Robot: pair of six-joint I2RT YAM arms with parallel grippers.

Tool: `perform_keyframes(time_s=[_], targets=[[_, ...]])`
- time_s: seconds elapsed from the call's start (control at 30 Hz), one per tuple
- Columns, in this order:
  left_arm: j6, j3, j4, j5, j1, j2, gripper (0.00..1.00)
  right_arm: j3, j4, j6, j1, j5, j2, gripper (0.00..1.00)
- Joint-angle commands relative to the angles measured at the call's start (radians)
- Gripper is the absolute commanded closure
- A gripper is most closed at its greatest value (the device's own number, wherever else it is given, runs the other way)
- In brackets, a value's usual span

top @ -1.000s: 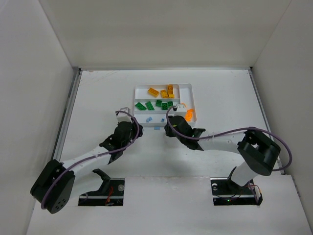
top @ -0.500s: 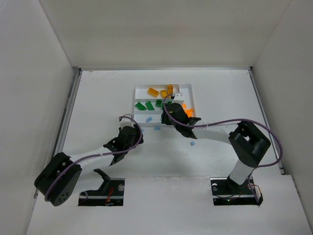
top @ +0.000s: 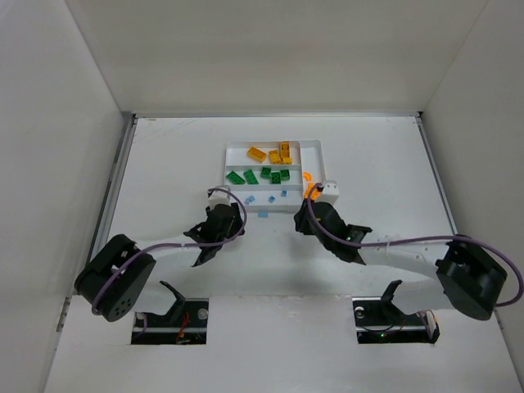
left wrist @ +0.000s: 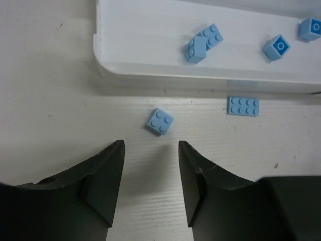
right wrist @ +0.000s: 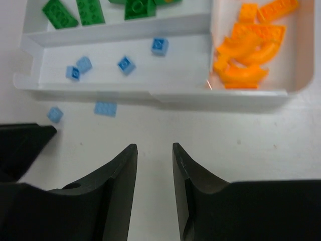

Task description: Sort the legos into containers by color

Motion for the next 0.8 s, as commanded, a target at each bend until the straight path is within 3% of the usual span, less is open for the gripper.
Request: perform_keyframes(time_s=[0.0,0.17,0.4,0.67,0.77], targets=[[0.039,0.049,0.018,-0.022,0.006,0.021,0.56,-0.092,-0.070,0.117,0.022,0.061,-0.117,0.60],[0.056,0.081,0.021,-0.036,0.006,0.073,0.56,-0.170,-0.187,0.189,0.044,0.083,-0.249,0.58],[0.081,0.115,0.027,-0.056,0.003,0.126,0.58,-0.186,-0.327,0.273,0.054,0.126,-0.266,0.57],[0.090,0.126,0.020,-0.063,-0.022,0.120,0.81,-0.183,-0.371,0.301,0.048,0.127,-0.274,0.53],[0.086,0.114,0.011,-0.059,-0.031,0.057,0.84,-0.178,-0.385,0.306,0.042,0.123,-0.265,0.52]])
